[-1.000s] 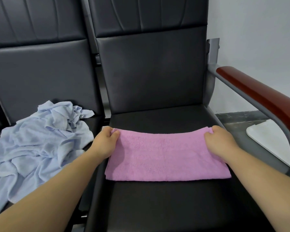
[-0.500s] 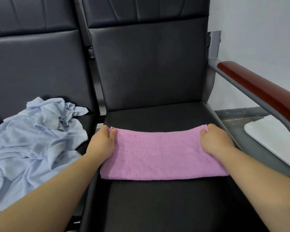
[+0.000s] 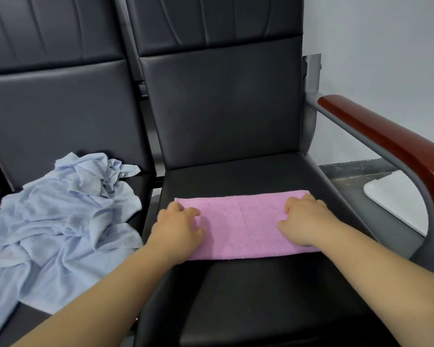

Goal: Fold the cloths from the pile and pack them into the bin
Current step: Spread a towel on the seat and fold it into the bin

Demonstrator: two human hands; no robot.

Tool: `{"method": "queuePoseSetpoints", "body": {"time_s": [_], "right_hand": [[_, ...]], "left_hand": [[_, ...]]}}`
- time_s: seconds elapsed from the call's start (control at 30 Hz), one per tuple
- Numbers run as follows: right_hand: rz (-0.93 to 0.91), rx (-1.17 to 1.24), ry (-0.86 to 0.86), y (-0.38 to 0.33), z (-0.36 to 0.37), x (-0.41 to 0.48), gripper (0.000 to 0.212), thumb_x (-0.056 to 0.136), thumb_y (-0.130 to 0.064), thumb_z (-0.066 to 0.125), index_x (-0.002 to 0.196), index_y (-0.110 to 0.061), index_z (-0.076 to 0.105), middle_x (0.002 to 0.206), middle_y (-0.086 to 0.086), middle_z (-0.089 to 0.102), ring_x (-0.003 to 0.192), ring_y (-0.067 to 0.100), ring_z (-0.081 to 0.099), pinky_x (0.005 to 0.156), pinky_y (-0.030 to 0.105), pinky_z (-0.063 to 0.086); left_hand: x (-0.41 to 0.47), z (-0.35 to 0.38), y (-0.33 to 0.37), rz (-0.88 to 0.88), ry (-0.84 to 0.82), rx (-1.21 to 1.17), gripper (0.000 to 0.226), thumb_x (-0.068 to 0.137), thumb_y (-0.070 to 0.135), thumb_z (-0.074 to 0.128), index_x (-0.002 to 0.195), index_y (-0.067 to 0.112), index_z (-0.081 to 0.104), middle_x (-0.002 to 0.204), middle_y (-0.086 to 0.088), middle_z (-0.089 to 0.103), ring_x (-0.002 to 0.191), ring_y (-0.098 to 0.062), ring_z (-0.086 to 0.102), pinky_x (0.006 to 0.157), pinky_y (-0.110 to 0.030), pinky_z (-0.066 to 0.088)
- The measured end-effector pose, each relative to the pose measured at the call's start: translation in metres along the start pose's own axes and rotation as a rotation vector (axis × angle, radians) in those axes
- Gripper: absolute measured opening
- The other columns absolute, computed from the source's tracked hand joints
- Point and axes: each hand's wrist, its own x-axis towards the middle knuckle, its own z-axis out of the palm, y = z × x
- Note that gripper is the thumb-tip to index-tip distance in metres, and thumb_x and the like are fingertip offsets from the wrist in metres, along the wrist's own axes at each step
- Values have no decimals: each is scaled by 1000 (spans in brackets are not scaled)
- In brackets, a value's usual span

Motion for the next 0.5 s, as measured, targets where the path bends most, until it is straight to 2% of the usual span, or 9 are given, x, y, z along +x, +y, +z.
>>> {"method": "queuePoseSetpoints", "body": {"time_s": [0.1,0.2,0.27,0.37,0.43,0.5], "right_hand": [[-47,-72,-84,-8,6,-9,46,98,-35,48,142,-24,50,136,5,42,115,28,50,94,39,51],[-84,-120,-89,-11,4,-16,39,99,-29,47,137,-24,54,128,2,49,104,23,56,89,36,53],[-108,-141,-97,-15,1,-23,28,100,-25,48,124,-22,63,118,1,60,99,21,61,85,31,53],[-236,-148,-129,-24,2,-37,24,98,-27,50,106,-24,72,104,-4,68,90,17,65,85,33,57],[-363,-25,-229,-30,3,-47,22,98,-29,55,110,-30,74,97,-15,67,82,3,62,84,26,55],[-465,81,-317,-36,5,-55,18,97,-30,62,110,-36,73,88,-23,62,77,-6,56,73,15,45]], "left_hand": [[-17,2,19,181,-181,-121,41,99,43,52,137,31,51,125,7,54,108,-16,57,95,-31,47],[-20,8,23,255,-285,16,43,96,56,50,132,31,49,124,8,52,109,-17,55,96,-35,47],[-14,6,19,218,-259,152,54,93,70,41,132,33,49,125,7,49,116,-21,52,100,-43,43],[-2,2,7,112,-198,286,62,90,77,31,139,41,45,142,5,42,132,-26,41,107,-54,34],[0,3,1,24,-163,329,63,91,74,35,145,42,39,149,2,35,134,-30,37,107,-53,33],[0,5,-5,-59,-93,250,59,92,66,46,142,37,42,145,-1,35,127,-32,44,104,-48,40]]}}
